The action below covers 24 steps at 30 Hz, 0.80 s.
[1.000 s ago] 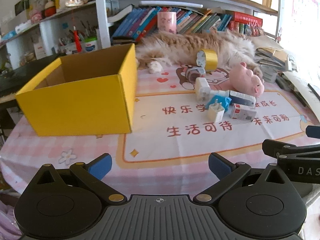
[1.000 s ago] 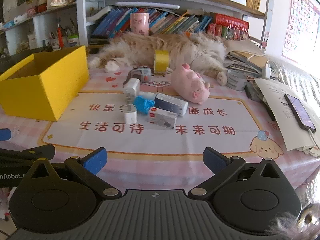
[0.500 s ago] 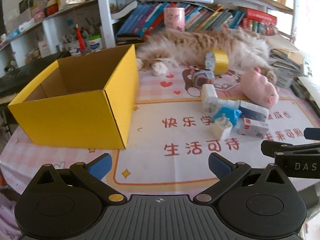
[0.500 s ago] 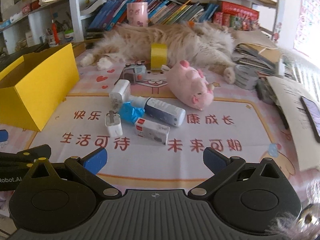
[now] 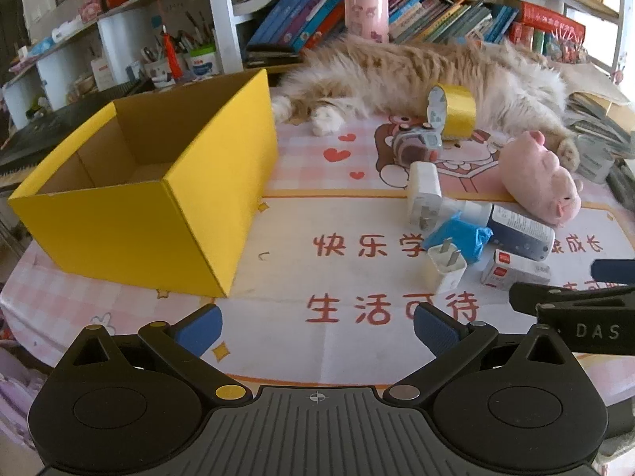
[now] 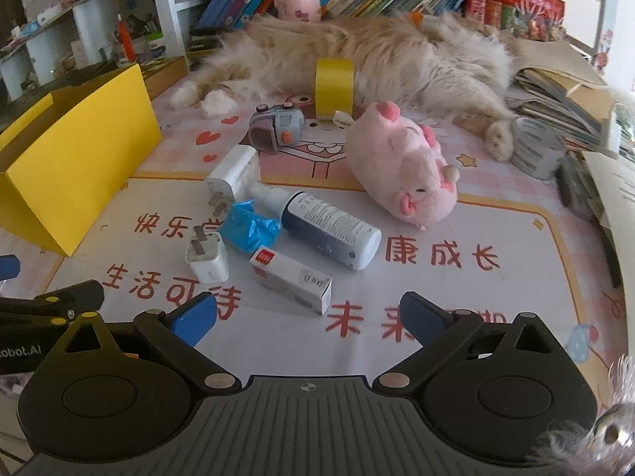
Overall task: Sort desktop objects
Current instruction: 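Grasp the white plug charger with the left tool while the right tool grasps the white-red medicine box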
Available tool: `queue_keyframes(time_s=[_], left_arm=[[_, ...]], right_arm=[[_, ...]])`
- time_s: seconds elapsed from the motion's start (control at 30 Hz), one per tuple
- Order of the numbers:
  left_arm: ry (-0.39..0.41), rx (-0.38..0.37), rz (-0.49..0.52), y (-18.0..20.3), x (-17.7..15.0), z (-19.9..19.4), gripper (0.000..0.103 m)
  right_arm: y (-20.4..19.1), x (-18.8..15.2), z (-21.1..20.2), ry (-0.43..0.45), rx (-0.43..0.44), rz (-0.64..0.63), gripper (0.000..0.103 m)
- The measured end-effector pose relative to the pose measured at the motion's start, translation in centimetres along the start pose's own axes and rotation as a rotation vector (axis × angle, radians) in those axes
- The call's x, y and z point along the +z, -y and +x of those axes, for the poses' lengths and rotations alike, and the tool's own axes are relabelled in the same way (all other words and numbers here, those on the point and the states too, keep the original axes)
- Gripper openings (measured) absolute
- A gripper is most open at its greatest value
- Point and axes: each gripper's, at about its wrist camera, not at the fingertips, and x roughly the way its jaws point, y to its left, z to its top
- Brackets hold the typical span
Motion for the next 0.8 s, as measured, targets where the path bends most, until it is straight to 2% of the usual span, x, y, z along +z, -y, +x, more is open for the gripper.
queue_keyframes(time_s=[0.1, 0.23, 0.47, 0.53, 0.57, 0.67, 0.8], left_arm=[[-0.001, 0.016, -0.005, 0.6, 0.3, 0.1, 0.103], [-0.008, 0.047, -0.023, 0.9, 0.5, 0.3, 0.103], [-0.015, 0.063, -0.045, 1.6, 0.8, 0.5, 0.103], [-0.017, 0.058, -0.044, 2.0, 1.0, 0.7, 0.103], [-0.018, 0.053, -0.042, 2.2, 1.1, 0.8, 0.103], [-0.028, 0.021, -0.036, 3.1, 1.5, 1.4, 0.103], [-0.050, -0.029, -0.021, 4.6, 1.8, 2.5, 0.103]], right_arm=[[0.4, 0.6, 0.7, -0.009, 0.034, -0.015, 0.090], [0.8, 1.0, 2.0, -0.050, 0.088, -0.042, 0.069], [0.6, 1.2, 3.8, -0.097, 0.147, -0.095, 0.047], [0.6, 1.2, 3.9, -0.078, 0.147, -0.133, 0.023], [0.6, 1.2, 3.8, -0.074, 0.152, -0.154, 0.019], [1.1, 1.1, 3.5, -0.079, 0.183, -0.178, 0.014], [2.4, 1.1, 2.7, -0.065, 0.159, -0.186, 0.013]])
